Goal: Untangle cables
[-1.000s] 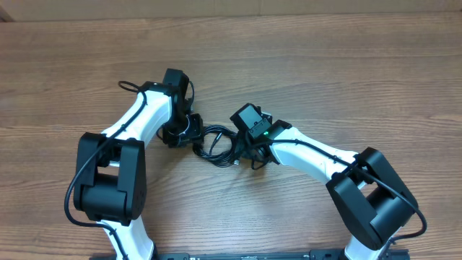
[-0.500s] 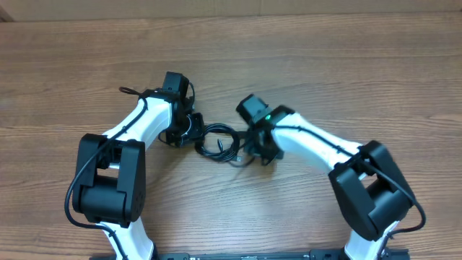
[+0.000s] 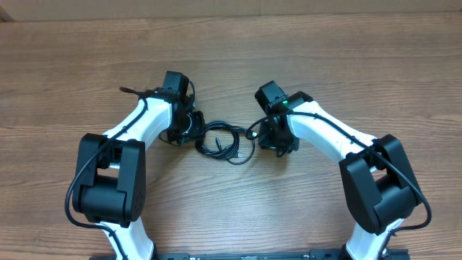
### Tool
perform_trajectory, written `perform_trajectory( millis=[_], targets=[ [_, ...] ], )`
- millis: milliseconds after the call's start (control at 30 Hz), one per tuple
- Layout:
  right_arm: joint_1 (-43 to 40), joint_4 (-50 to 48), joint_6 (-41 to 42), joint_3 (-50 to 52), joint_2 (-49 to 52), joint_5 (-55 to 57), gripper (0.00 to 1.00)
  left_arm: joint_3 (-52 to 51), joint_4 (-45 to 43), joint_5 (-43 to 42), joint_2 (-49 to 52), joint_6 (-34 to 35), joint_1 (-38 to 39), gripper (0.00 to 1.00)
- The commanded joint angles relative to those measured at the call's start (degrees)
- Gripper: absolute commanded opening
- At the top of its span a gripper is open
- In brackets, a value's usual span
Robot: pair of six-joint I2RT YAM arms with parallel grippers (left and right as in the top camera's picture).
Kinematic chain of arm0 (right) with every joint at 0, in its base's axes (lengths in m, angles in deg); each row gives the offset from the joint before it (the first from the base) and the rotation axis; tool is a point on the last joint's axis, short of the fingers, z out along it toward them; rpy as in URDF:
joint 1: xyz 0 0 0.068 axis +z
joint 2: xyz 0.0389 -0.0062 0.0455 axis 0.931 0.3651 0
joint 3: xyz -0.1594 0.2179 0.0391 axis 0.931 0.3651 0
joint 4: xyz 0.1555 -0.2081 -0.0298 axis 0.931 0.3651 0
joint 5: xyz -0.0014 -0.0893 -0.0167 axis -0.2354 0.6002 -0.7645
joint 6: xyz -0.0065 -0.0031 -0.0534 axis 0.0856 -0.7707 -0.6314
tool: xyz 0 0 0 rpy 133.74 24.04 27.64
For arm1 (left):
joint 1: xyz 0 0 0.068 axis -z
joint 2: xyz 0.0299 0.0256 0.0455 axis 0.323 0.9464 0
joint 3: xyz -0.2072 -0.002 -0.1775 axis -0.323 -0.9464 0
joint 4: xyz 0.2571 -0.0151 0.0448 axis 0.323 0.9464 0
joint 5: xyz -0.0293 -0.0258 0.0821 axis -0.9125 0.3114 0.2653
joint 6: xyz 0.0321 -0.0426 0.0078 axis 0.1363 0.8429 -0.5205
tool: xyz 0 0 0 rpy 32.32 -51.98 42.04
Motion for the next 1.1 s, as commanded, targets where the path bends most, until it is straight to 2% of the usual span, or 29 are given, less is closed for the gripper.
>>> perform_trajectory(
  millis=[0,233,367,533,667,867,1067],
  targets=[
    [-0.02,-1.33,-1.79,-0.72,0.37,-11.13,0.39,-1.81,-0.07,-3.72,1.60,-0.04,0.15,0.35],
    [2.97,-2.23,-0.79,0.52,0.48,-9.09,0.42,-1.81,0.90,-6.75,1.60,0.00,0.13,0.38],
    [4.24,-2.16,4.20,0.81,1.05,1.79,0.37,-1.81,1.20,-11.67,1.60,-0.04,0.11,0.30],
    [4.44,-2.40,6.01,0.79,1.31,3.39,0.37,-1.81,1.01,-17.42,1.60,-1.07,0.07,0.12],
    [3.48,-2.32,6.19,0.79,1.31,3.61,0.38,-1.79,0.81,-23.45,1.60,-3.10,-0.81,0.04],
    [2.21,-0.04,6.16,0.79,1.31,6.51,0.38,-1.81,-0.72,-37.90,1.60,-3.06,-5.62,0.04],
    [2.21,4.87,6.14,0.79,1.31,12.68,0.38,-1.81,-4.72,-39.32,1.60,-3.04,-8.09,0.04]
  ],
)
